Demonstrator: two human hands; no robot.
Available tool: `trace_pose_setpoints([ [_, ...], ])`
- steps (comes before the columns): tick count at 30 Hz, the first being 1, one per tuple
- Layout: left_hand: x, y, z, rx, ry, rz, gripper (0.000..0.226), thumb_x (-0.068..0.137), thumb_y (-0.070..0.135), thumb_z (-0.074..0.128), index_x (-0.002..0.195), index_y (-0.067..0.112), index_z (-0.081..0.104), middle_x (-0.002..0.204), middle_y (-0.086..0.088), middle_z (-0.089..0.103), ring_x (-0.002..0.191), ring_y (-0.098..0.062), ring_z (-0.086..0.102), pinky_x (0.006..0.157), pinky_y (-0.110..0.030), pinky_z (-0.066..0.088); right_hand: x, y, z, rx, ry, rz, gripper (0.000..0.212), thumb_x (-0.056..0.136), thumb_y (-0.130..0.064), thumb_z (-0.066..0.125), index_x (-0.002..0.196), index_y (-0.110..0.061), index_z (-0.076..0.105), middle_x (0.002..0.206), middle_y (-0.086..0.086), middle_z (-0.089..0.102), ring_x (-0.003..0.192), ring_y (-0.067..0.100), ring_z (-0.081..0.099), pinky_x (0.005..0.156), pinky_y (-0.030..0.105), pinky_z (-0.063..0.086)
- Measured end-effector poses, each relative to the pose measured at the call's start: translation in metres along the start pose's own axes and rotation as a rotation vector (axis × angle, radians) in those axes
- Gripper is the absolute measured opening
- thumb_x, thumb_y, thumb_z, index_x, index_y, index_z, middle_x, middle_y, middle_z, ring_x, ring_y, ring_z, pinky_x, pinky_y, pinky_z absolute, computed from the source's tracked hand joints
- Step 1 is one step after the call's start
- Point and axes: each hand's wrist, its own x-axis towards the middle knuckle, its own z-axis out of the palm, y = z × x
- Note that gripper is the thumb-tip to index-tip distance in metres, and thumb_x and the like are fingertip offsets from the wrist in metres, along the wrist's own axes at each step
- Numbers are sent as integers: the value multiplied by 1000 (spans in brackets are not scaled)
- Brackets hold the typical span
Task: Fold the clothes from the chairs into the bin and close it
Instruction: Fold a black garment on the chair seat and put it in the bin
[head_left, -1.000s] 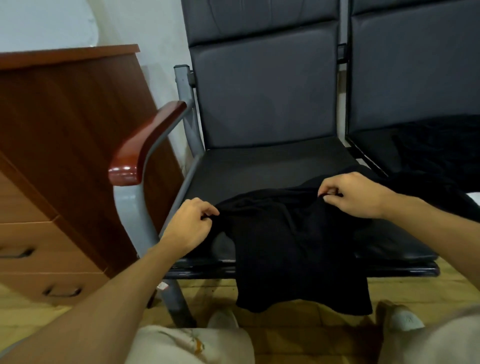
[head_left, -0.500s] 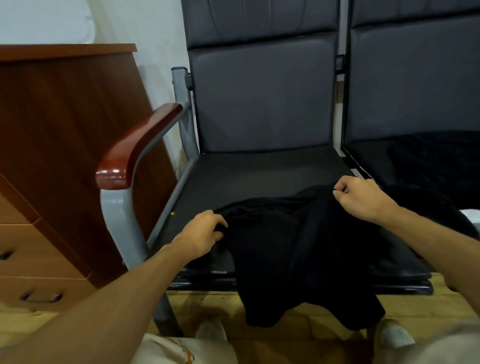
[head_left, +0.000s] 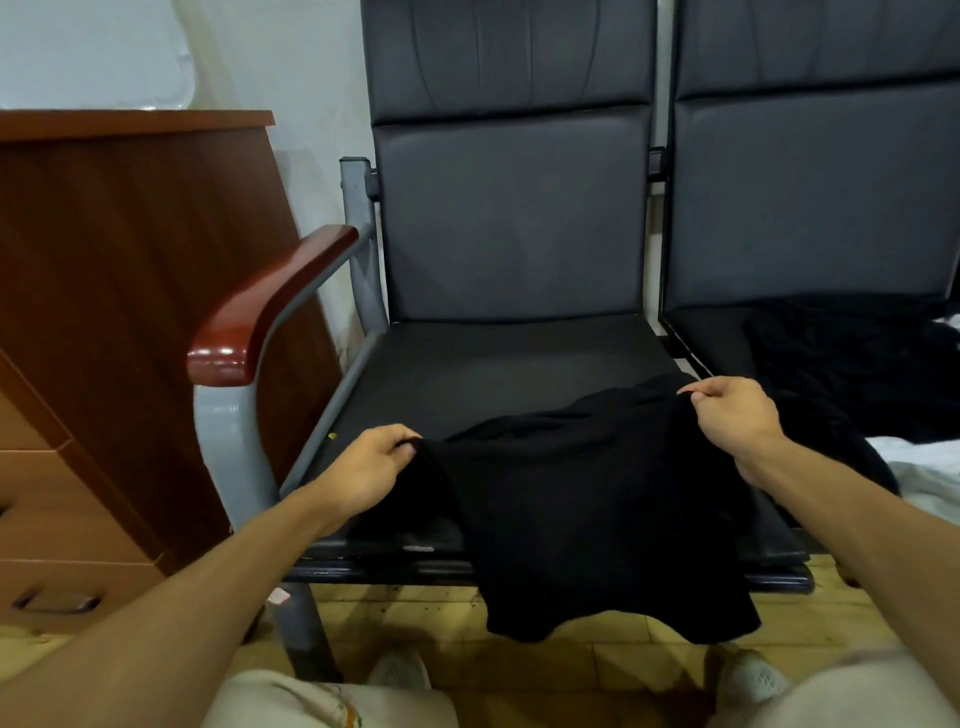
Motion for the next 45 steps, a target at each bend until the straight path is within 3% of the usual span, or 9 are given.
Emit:
trace_pose_setpoints([
  [3,1,7,0,-72,78,-74,25,103,20,43,97,13,66,98,-14,70,94,-31,66,87,-44,51,-1,0,-2,-28,-7,-37,24,98,-13,48,107,-14,71,119,10,65,115,26,56,92,30,43],
  [9,6,0,-4,38,370,-74,24,103,28,42,98,19,64,88,1,63,78,-9,56,65,-28,41,-4,0,-2,-127,-128,-155,19,95,-11,56,104,-16,72,107,3,67,110,17,58,91,24,40],
  [15,6,-18,-16,113,446,-215,27,102,35,42,99,17,62,99,-13,63,92,-32,58,83,-43,49,-1,6,-15,-148,-326,-111,20,90,-8,62,98,-21,74,103,-2,71,106,17,62,102,32,45],
  [19,2,-10,-17,172,425,-264,42,104,36,33,111,2,56,110,-20,59,97,-36,57,82,-43,47,-6,10,-22,-214,-385,-64,10,90,-20,66,85,-18,75,88,1,73,91,19,66,89,34,51],
  [22,-2,0,-11,125,405,-220,38,103,34,34,101,3,57,106,-17,60,102,-37,56,89,-44,46,-18,-5,-18,-239,-354,-142,16,94,-22,59,85,-14,68,86,2,68,89,20,62,74,29,42],
  [31,-31,80,-19,-118,300,-12,27,101,19,37,87,8,57,79,-3,53,73,-20,49,62,-33,36,-61,-56,-19,170,-211,-168,17,95,-24,54,84,-16,65,86,1,66,88,21,62,86,38,49],
  [35,-50,135,-47,-147,293,139,23,100,22,44,92,10,62,86,-4,59,82,-18,53,75,-32,38,-83,-102,-56,332,-224,-207,20,94,-20,58,85,-6,68,81,5,67,82,23,64,79,36,51],
  [40,-82,217,-89,-177,352,284,24,97,24,46,83,8,57,84,-14,56,78,-21,49,69,-32,36,-107,-175,-122,576,-152,-210,17,93,-18,60,87,-7,71,93,11,73,92,29,68,85,44,53],
  [45,-121,287,-132,-186,536,429,30,97,19,47,68,11,47,71,-3,49,65,-17,44,57,-29,31,-130,-241,-191,822,2,-218,32,95,-15,57,119,4,60,115,21,63,96,29,64,82,43,53],
])
